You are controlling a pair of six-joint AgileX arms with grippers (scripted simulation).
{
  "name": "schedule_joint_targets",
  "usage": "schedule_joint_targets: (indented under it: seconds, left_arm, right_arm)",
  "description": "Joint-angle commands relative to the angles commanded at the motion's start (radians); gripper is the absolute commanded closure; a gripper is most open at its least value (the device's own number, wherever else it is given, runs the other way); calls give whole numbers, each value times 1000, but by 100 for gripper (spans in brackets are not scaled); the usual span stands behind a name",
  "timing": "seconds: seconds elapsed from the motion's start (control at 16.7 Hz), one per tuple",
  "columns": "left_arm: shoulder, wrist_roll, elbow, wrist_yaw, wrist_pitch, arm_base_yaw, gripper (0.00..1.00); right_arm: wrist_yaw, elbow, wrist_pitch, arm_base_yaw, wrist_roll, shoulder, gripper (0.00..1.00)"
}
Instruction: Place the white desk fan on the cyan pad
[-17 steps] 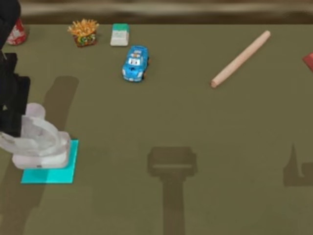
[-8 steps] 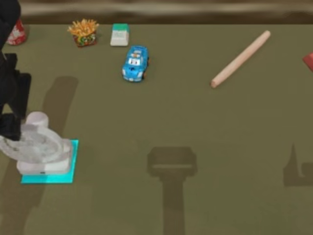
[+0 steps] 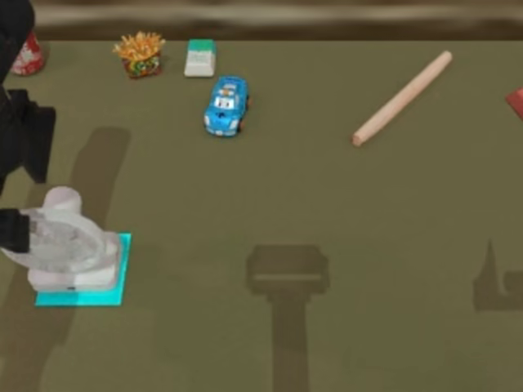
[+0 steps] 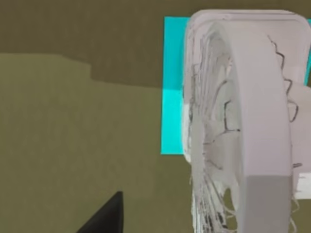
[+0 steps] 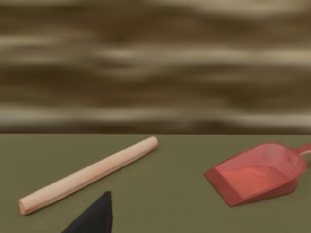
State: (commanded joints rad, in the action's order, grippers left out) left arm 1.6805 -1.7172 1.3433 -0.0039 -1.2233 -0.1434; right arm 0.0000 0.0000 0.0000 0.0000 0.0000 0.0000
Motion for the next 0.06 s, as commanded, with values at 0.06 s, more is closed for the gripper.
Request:
schedule_joint_targets:
  seconds: [0.06]
  left_arm:
    - [0, 0, 0, 0, 0, 0, 0]
  right_arm:
    - [0, 0, 0, 0, 0, 0, 0]
